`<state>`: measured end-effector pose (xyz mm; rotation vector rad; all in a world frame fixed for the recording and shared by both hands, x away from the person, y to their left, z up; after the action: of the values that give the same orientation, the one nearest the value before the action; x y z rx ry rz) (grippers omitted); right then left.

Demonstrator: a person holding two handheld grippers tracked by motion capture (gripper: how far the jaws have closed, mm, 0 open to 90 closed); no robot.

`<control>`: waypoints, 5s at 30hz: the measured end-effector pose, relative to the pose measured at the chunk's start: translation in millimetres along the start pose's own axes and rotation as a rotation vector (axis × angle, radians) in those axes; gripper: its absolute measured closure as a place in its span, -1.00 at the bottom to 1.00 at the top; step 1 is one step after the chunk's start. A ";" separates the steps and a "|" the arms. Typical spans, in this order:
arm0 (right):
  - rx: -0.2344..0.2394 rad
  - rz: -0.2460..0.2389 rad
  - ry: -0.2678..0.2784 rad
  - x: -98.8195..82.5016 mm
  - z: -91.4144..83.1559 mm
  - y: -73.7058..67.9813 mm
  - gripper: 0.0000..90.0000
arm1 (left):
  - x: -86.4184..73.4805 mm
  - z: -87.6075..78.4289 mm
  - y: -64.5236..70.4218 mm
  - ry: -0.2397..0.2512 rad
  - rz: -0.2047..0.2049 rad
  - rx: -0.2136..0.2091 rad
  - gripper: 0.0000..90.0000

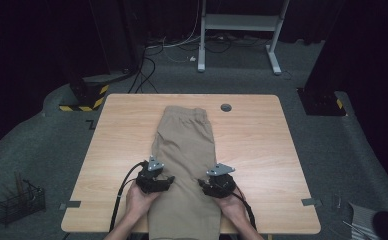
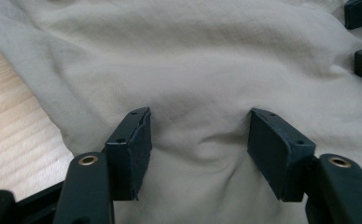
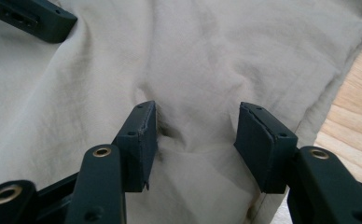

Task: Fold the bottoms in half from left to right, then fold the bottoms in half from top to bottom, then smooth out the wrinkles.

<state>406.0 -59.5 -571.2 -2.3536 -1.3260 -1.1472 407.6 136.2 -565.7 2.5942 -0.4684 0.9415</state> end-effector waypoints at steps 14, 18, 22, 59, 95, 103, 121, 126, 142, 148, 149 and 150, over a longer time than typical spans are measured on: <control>-0.033 0.036 -0.008 -1.8 4.4 23.0 0.04 | 20.5 19.5 -0.2 0.021 0.001 0.000 -0.11; -0.043 0.039 -0.010 -1.9 6.4 31.4 0.04 | 24.1 24.3 -0.3 0.046 0.004 -0.003 -0.11; -0.044 0.042 -0.022 -0.5 8.8 38.3 0.04 | 28.4 27.9 -0.8 0.041 0.011 0.001 -0.12; -0.128 0.216 -0.049 -10.9 -14.6 92.6 -0.12 | 47.8 5.1 -30.3 0.053 -0.141 -0.015 -0.29; -0.079 0.150 -0.099 -8.1 3.6 73.5 0.76 | 38.9 32.4 -6.8 0.008 -0.045 0.042 0.48; -0.055 0.144 -0.093 -7.3 4.3 72.2 0.93 | 40.8 34.3 -7.3 -0.003 -0.076 -0.027 0.87; -0.041 0.122 0.064 12.3 -26.7 68.9 0.95 | 49.6 -1.9 -10.9 0.060 -0.051 -0.080 0.93; -0.049 0.102 0.070 18.3 -31.1 70.7 0.95 | 58.5 -11.1 -9.6 0.078 -0.050 -0.093 0.93; -0.092 0.041 0.135 46.7 -63.3 80.2 0.95 | 90.9 -44.7 0.0 0.156 -0.002 -0.096 0.94; -0.098 0.034 0.166 54.8 -72.8 83.1 0.95 | 98.3 -52.2 1.2 0.170 -0.002 -0.106 0.94; -0.098 0.036 0.166 56.0 -74.2 82.8 0.95 | 99.4 -53.3 1.1 0.173 -0.002 -0.107 0.94; -0.099 0.029 0.168 57.4 -75.7 83.0 0.95 | 99.7 -54.0 1.5 0.172 -0.004 -0.110 0.94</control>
<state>449.1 -109.5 -463.7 -2.2758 -1.2012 -1.3968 449.8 138.8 -460.4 2.3909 -0.4553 1.0950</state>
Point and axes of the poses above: each handheld gripper's, and its own axes: z roughly forward along the jaws, x roughly out of its top, y roughly to its right, the point moved 7 cm from there along z, roughly forward along the jaws, and after that the axes turned 13 degrees about -z, right-handed, at the moved point
